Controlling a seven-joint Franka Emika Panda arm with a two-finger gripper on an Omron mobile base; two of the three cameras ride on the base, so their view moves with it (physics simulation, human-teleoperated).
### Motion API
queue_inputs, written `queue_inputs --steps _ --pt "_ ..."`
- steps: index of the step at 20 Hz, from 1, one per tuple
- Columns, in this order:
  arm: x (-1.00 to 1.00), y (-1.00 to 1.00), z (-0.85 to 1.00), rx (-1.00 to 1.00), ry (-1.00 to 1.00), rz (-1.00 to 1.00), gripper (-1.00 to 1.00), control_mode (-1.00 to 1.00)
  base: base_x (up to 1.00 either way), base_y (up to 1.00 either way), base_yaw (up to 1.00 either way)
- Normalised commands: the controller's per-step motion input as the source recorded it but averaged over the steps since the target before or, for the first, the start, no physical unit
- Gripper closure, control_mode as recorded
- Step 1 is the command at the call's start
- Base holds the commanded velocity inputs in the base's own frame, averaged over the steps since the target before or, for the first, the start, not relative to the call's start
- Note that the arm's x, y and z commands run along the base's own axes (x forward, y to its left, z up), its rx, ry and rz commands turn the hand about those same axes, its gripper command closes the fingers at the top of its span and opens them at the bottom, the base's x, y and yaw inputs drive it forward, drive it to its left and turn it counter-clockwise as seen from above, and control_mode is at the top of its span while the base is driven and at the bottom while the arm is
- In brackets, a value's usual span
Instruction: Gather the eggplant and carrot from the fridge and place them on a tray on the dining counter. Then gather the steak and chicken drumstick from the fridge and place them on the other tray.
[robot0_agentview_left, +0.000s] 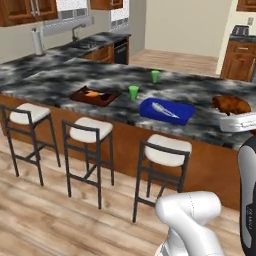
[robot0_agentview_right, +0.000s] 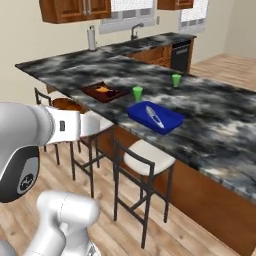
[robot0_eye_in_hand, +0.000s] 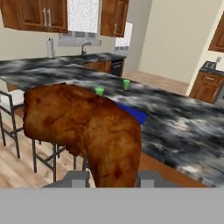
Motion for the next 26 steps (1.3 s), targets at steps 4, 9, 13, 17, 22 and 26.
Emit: queue_inputs --steps 4,9,13,17,22,26 --pt "0.00 0.00 0.00 0.00 0.00 0.00 1.00 1.00 0.63 0.48 -0.46" --pt "0.00 0.00 0.00 0.00 0.00 0.00 1.00 1.00 0.65 0.47 -0.46" --pt "0.00 0.00 0.00 0.00 0.00 0.00 1.00 1.00 0.74 0.12 -0.39" --pt "0.00 0.00 0.00 0.00 0.00 0.00 1.00 1.00 0.74 0.17 -0.37" --pt "0.00 0.00 0.00 0.00 0.00 0.00 1.00 1.00 0.51 0.33 -0.37" --pt "0.00 0.00 0.00 0.00 0.00 0.00 1.00 1.00 0.00 0.52 -0.36"
